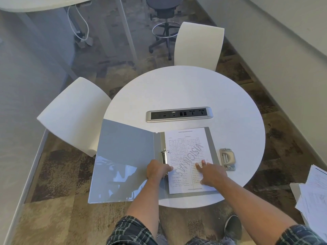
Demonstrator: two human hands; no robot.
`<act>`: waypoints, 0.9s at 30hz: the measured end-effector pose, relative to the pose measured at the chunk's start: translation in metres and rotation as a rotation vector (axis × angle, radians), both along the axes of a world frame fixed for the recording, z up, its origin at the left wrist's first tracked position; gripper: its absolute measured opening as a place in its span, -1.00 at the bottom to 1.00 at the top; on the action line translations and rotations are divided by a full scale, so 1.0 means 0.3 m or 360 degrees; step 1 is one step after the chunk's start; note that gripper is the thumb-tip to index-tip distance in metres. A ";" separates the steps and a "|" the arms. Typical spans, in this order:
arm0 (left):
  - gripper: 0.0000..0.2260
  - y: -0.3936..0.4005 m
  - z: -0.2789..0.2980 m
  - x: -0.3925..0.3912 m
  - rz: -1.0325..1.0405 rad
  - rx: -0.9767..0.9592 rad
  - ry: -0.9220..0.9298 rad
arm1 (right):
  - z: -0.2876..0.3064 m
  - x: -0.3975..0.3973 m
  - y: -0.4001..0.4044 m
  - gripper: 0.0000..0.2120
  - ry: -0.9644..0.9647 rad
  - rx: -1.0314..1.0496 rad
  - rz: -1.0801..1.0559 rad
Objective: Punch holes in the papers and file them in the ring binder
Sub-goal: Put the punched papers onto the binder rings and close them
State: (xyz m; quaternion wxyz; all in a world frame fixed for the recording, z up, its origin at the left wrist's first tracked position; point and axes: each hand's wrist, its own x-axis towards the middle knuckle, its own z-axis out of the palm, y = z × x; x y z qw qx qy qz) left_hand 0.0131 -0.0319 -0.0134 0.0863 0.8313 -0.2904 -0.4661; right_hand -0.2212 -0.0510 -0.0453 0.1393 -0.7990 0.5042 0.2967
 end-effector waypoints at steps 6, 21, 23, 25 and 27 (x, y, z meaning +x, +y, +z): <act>-0.79 0.002 0.016 -0.016 -0.0004 -0.0048 -0.0067 | -0.006 -0.001 -0.003 -0.23 -0.0019 -0.0004 -0.0002; -0.64 0.036 -0.025 -0.014 -0.0053 -0.0050 -0.0054 | -0.003 -0.011 0.049 -0.33 -0.0261 -0.0002 -0.0327; -0.62 0.042 -0.024 -0.017 -0.0057 -0.0066 -0.0063 | -0.005 -0.014 0.082 -0.36 -0.0404 -0.0087 -0.0545; -0.62 0.042 -0.021 -0.020 -0.0059 -0.0083 -0.0057 | -0.012 -0.020 0.112 -0.40 -0.0499 -0.0281 -0.0742; -0.62 0.037 -0.016 -0.020 -0.0057 -0.0096 -0.0044 | -0.010 -0.022 0.126 -0.44 -0.0543 -0.0460 -0.0952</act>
